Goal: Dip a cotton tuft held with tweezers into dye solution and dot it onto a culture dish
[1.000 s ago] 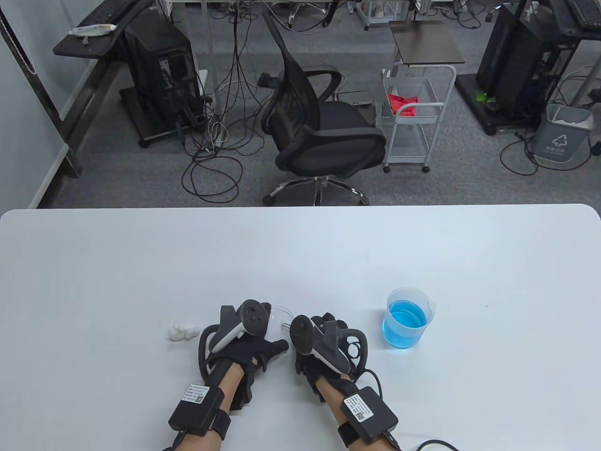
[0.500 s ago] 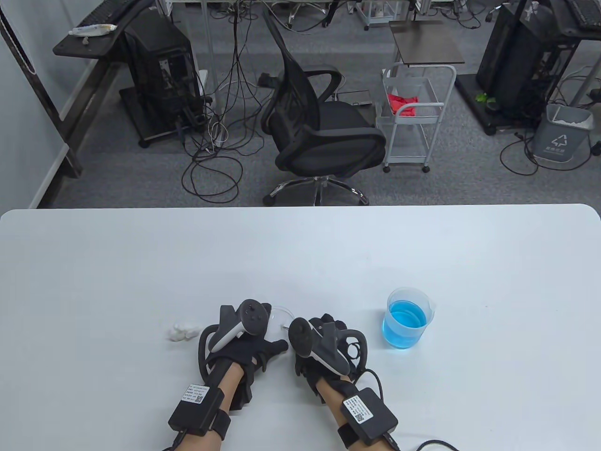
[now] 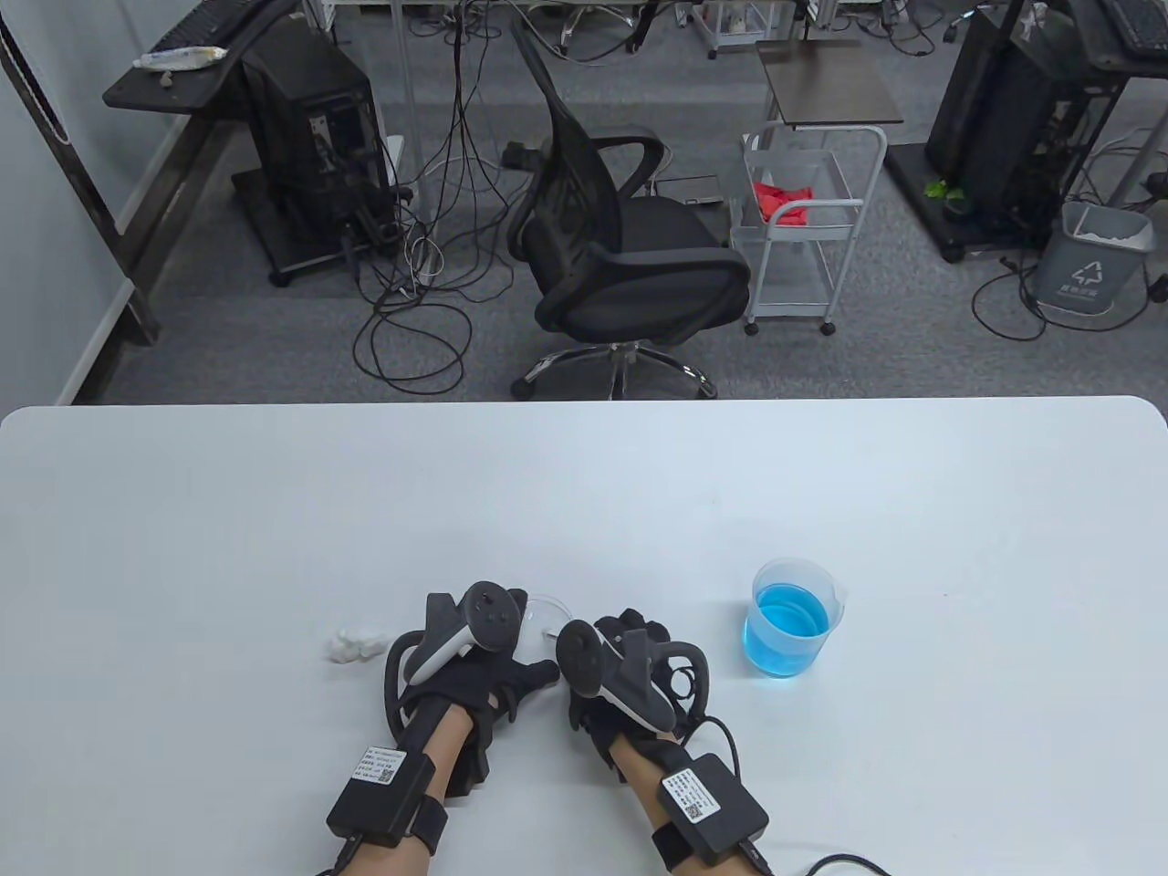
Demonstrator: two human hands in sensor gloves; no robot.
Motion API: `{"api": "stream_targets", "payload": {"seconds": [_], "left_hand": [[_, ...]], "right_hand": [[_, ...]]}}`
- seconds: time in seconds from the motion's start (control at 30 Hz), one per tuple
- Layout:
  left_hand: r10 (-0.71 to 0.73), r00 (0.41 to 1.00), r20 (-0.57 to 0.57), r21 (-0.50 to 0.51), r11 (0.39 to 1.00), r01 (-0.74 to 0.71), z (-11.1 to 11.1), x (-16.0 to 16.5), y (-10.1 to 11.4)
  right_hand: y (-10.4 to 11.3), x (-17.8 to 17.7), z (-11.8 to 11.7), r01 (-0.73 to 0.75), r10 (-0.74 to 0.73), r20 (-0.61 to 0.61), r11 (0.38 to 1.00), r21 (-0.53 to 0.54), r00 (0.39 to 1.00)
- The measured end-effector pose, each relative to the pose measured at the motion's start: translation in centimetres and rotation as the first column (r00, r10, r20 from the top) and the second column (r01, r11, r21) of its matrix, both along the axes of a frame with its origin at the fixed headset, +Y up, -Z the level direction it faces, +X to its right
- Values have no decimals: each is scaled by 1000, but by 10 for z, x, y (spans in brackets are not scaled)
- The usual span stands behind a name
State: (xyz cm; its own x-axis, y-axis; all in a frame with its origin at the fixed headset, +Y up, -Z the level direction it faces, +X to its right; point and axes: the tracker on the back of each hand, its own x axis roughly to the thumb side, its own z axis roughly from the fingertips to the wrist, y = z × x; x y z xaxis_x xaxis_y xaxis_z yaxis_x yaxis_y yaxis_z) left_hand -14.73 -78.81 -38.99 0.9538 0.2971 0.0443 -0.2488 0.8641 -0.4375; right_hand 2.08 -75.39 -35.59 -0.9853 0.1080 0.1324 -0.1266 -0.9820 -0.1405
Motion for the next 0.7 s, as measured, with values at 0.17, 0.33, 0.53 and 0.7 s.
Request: {"api": "stream_targets", "payload": {"seconds": [0.17,0.33,0.53,0.7], "left_hand": [[10,1000,1,-10,1000,-10,0,0,0],[35,999,5,-35,999,-35,0,-2,-1],[44,999,-7,-35,998,-44,0,-3,-1],[51,999,-12,-34,998,-52,0,-3,-1]], "right_hand": [[1,0,0,16,-16,-3,1000,12,1000],[-1,-2,-1,1,-1,0,1000,-7,1000],[0,-2,-1,6,-6,-1,1000,-7,1000],[1,-3,-1,6,-6,-7,1000,15,1000]]}}
